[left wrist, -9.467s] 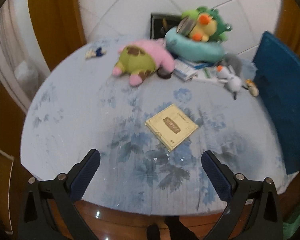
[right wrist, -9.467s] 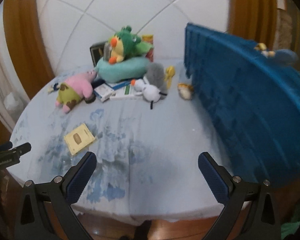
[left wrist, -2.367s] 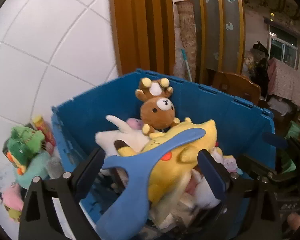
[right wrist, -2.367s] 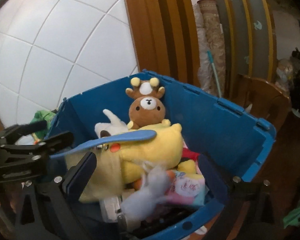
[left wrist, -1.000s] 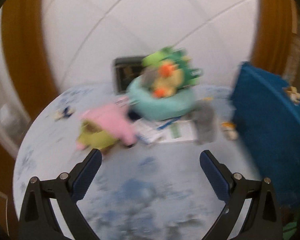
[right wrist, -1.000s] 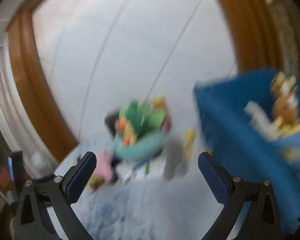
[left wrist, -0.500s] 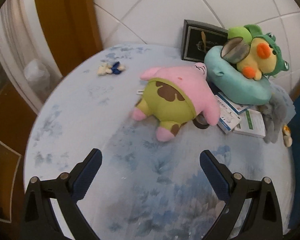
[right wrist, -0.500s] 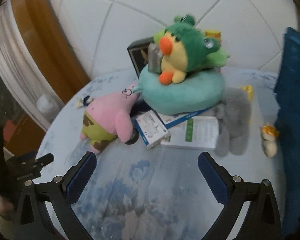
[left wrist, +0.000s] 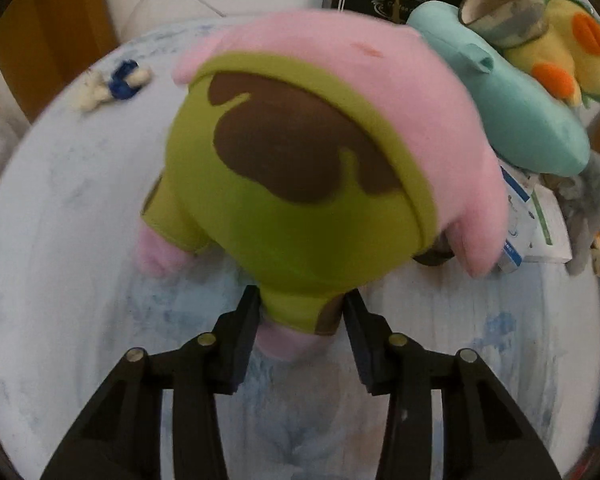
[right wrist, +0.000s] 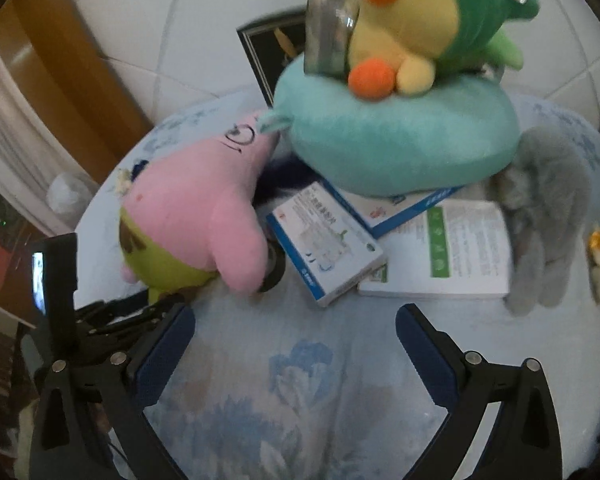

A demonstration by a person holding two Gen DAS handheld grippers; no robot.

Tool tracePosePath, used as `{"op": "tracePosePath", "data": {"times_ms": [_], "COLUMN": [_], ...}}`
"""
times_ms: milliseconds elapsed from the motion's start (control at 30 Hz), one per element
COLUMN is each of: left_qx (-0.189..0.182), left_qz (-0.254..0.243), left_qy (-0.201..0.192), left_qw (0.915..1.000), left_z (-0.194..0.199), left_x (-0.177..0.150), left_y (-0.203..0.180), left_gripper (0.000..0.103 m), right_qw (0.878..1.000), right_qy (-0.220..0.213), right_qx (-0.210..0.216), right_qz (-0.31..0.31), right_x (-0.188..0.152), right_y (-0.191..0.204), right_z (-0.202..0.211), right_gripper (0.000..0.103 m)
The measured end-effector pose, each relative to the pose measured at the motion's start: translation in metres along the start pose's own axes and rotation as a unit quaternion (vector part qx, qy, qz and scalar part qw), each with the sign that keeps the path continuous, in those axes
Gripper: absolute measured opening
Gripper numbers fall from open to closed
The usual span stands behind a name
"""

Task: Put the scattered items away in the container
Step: 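Move both tools toward the pink starfish plush on the table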

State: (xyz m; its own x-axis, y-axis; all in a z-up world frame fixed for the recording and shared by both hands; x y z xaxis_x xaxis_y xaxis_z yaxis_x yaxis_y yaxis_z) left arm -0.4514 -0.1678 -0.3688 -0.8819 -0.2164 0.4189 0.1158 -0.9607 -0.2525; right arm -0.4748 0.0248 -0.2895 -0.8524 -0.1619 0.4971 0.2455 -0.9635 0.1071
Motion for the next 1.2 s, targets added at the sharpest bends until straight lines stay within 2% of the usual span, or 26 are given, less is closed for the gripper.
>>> {"op": "tracePosePath", "data": {"times_ms": [33, 100, 233, 333, 367, 433, 467, 500, 533, 600, 633, 733, 867, 1000, 1200], "left_qx": [0.007, 0.033, 0.107, 0.138, 0.131, 0.105, 0.091, 0.08, 0.07, 0.05, 0.044, 0.045, 0.048, 0.045, 0.025], "left_qz": [-0.005, -0.013, -0.012, -0.004, 0.005, 0.025, 0.033, 0.036, 0.03, 0.015, 0.001, -0.039, -0.068, -0.084, -0.12], "left_qy": [-0.006, -0.019, -0.03, -0.02, -0.02, -0.023, -0.024, -0.026, -0.033, -0.05, -0.057, -0.056, -0.032, -0.011, 0.003], "left_qw": [0.9999, 0.9992, 0.9937, 0.9902, 0.9911, 0.9939, 0.995, 0.9958, 0.9966, 0.9974, 0.9974, 0.9967, 0.996, 0.9954, 0.9924], "left_z": [0.004, 0.017, 0.036, 0.047, 0.053, 0.066, 0.072, 0.077, 0.083, 0.095, 0.099, 0.097, 0.08, 0.054, 0.03], "left_x": [0.002, 0.009, 0.024, 0.027, 0.027, 0.028, 0.029, 0.03, 0.033, 0.041, 0.045, 0.053, 0.05, 0.045, 0.043], "left_y": [0.005, 0.022, 0.075, 0.112, 0.118, 0.123, 0.123, 0.121, 0.117, 0.104, 0.097, 0.082, 0.091, 0.104, 0.095], "left_gripper": [0.042, 0.042, 0.042, 0.041, 0.041, 0.042, 0.042, 0.052, 0.07, 0.09, 0.096, 0.098, 0.098, 0.098, 0.098], "right_qw": [1.0, 1.0, 0.999, 0.999, 0.999, 0.999, 0.999, 0.999, 0.999, 0.999, 0.999, 1.0, 0.999, 0.999, 0.996], "right_qy": [0.005, 0.015, 0.019, 0.016, 0.014, 0.005, -0.001, -0.004, -0.006, -0.01, -0.012, -0.01, 0.0, 0.019, 0.036], "right_qx": [0.001, 0.006, 0.026, 0.043, 0.047, 0.05, 0.048, 0.045, 0.042, 0.037, 0.035, 0.023, 0.014, 0.026, 0.044], "right_qz": [0.002, 0.005, 0.007, 0.014, 0.016, 0.018, 0.017, 0.016, 0.013, 0.005, 0.002, -0.013, -0.031, -0.038, -0.065], "right_x": [-0.001, -0.003, 0.002, 0.008, 0.011, 0.017, 0.021, 0.025, 0.027, 0.031, 0.032, 0.032, 0.029, 0.015, 0.011], "right_y": [0.003, 0.01, 0.033, 0.053, 0.06, 0.068, 0.071, 0.072, 0.071, 0.07, 0.069, 0.064, 0.06, 0.072, 0.086], "right_z": [-0.005, -0.013, -0.023, -0.026, -0.026, -0.022, -0.02, -0.019, -0.018, -0.014, -0.012, -0.008, -0.009, -0.021, -0.042], "right_gripper": [0.092, 0.086, 0.086, 0.088, 0.09, 0.103, 0.103, 0.103, 0.103, 0.103, 0.103, 0.103, 0.103, 0.103, 0.103]}}
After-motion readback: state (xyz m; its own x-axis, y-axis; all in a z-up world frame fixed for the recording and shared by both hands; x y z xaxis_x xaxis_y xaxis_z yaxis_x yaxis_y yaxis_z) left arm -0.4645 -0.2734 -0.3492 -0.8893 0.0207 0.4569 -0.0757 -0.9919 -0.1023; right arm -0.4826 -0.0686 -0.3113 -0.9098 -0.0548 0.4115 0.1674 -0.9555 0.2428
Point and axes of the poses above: each gripper's, at about its wrist camera, not at the fingertips, and z roughly against the way its jaws point, y to its left, x to its top, the point moved 10 cm from there along -z, roughly the way its jaws point, and after that the axes turned 10 degrees about -x, right-handed, at the moved point
